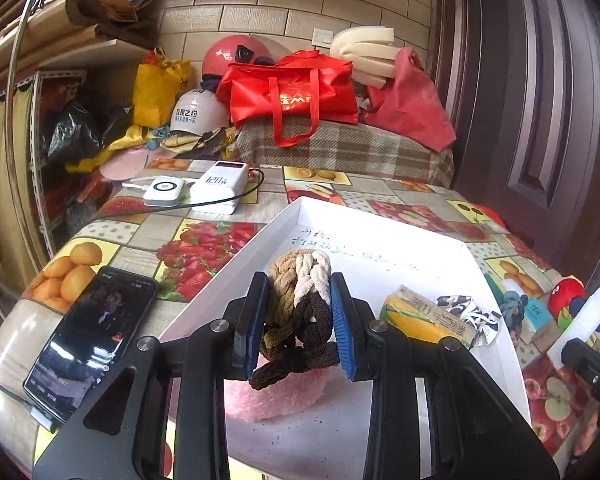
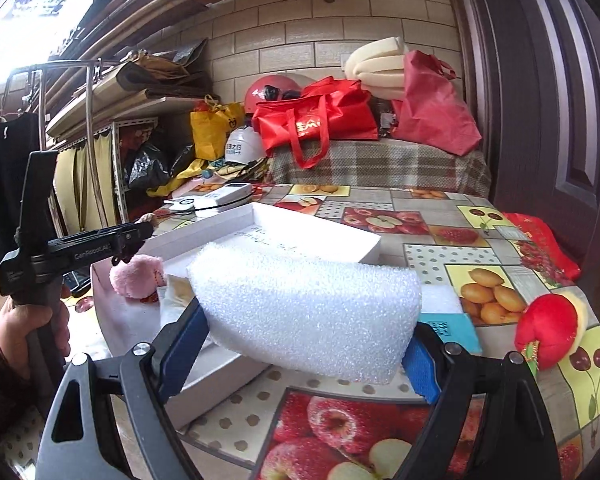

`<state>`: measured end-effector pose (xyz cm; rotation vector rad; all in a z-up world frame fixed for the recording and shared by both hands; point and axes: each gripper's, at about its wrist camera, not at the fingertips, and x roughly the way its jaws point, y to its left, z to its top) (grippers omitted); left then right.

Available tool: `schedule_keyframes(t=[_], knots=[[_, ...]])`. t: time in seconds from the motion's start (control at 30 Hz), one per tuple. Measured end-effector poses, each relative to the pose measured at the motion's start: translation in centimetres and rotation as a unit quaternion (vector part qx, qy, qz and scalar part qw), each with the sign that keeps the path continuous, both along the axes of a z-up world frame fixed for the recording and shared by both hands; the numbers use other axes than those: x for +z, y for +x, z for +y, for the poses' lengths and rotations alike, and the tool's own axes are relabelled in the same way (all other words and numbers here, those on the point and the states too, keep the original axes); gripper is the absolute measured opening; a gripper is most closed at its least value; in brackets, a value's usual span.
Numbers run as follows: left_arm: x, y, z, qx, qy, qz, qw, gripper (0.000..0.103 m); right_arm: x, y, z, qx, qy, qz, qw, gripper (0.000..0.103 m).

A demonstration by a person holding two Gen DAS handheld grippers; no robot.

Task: Organize soft objects
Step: 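Carry the foam block and rope toy into the white tray and open both grippers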

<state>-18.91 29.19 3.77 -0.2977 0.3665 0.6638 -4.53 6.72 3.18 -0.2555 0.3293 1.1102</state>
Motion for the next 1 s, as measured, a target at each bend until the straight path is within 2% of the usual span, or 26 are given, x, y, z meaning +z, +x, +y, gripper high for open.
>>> schedule_keyframes(t=[0.17,0.27,0.43,0.57,0.7,0.83,0.9,1.0], knots=[[0.0,1.4,-1.1,-0.014,0.026,0.031,0.9991,0.030,-0.3,-2.3,3.5,0.070,-0.019,-0.013,0.997,0.087],[-0.3,2.3,-1.0,-0.022,0.021,0.049,0.9983,0.030,-0.9,-3.1,5.8,0.110,-0.051,-0.006,0.993,0.087],[-0.4,2.0,-0.4,-0.024,0.009,0.044,0.9987,0.030,-2.3,-3.5,8.6,0.142,-0.117,0.008,0.983,0.087],[-0.2,2.1,-0.8,-0.027,0.020,0.046,0.9984,0.031,-2.9,-2.9,10.2,0.127,-0.145,0.008,0.981,0.087],[-0.1,2.2,-1.0,-0.027,0.024,0.047,0.9982,0.030,-3.0,-1.1,11.8,0.069,-0.153,-0.012,0.986,0.087],[-0.2,2.3,-1.0,-0.022,0.022,0.051,0.9982,0.030,-2.7,2.4,12.5,-0.001,-0.140,0.029,0.990,0.087],[-0.1,2.4,-1.1,-0.019,0.026,0.056,0.9979,0.030,-2.5,2.6,11.9,-0.005,-0.128,0.039,0.991,0.087],[0.0,2.7,-1.5,-0.020,0.035,0.055,0.9977,0.031,-2.0,1.3,11.3,0.002,-0.110,0.015,0.994,0.087]])
